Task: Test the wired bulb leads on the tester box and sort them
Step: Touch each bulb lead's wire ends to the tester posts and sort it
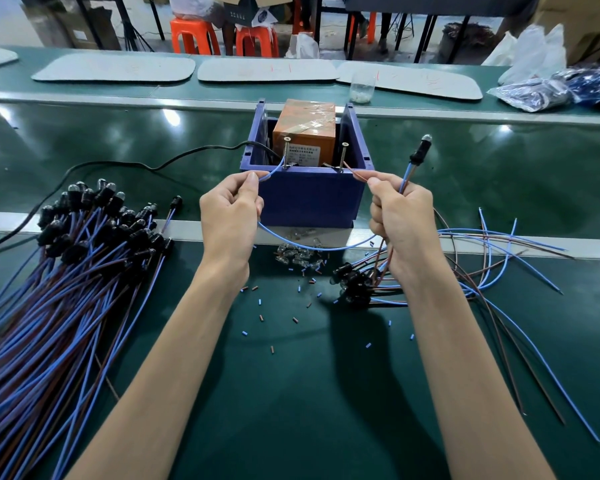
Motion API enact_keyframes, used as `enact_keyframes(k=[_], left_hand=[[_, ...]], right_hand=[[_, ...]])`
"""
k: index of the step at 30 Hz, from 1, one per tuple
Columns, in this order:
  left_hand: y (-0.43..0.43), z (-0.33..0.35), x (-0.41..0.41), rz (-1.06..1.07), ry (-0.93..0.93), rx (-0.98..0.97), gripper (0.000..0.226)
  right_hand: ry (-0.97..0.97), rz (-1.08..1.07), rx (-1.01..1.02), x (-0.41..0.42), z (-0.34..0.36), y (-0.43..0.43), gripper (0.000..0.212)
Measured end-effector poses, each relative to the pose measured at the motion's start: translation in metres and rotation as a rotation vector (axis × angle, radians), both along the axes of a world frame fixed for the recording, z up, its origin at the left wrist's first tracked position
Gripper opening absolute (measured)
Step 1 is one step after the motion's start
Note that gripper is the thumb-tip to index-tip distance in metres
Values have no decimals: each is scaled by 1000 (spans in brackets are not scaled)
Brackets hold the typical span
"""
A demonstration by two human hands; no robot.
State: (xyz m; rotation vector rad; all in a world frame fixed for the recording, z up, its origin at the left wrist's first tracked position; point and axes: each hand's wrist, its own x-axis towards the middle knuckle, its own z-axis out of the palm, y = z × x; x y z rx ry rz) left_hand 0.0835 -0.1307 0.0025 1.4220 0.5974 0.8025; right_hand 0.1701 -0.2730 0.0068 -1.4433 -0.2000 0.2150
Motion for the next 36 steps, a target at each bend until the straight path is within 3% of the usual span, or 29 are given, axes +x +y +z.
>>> enact_keyframes(k=[9,13,15,17,20,23,25,27,29,31,34,36], left_hand=[[0,12,-9,-86,-42,19,28],[2,28,-21,-217,167,327,25],[4,37,-25,-149,329,522,20],[3,45,-29,-24,427,728,42],[-5,55,-35,217,414,993,72],[-20,61,-41,417,327,1134,73],[-29,61,-39,425,206,1188,65],[-35,58,-33,162,170,1109,59],[-36,48,-26,-189,342,897,65],[-31,36,-19,-407,515,720,73],[-20,28,-18,-390,463,692,68],[-9,25,-18,-377,423,725,49]], right_hand=[[26,185,43,-4,4,0,29],[121,232,220,-7,8,7,40],[45,219,102,-9,8,10,44],[-58,220,-52,-13,8,14,46],[-33,361,-21,-21,9,17,40],[-60,484,-54,-29,8,19,28],[-120,504,-108,-32,7,20,22],[-132,525,-80,-34,7,21,15],[-86,546,19,-34,5,22,17],[-51,561,50,-33,3,21,22],[4,680,129,-29,3,13,25],[-17,706,91,-23,6,2,17]])
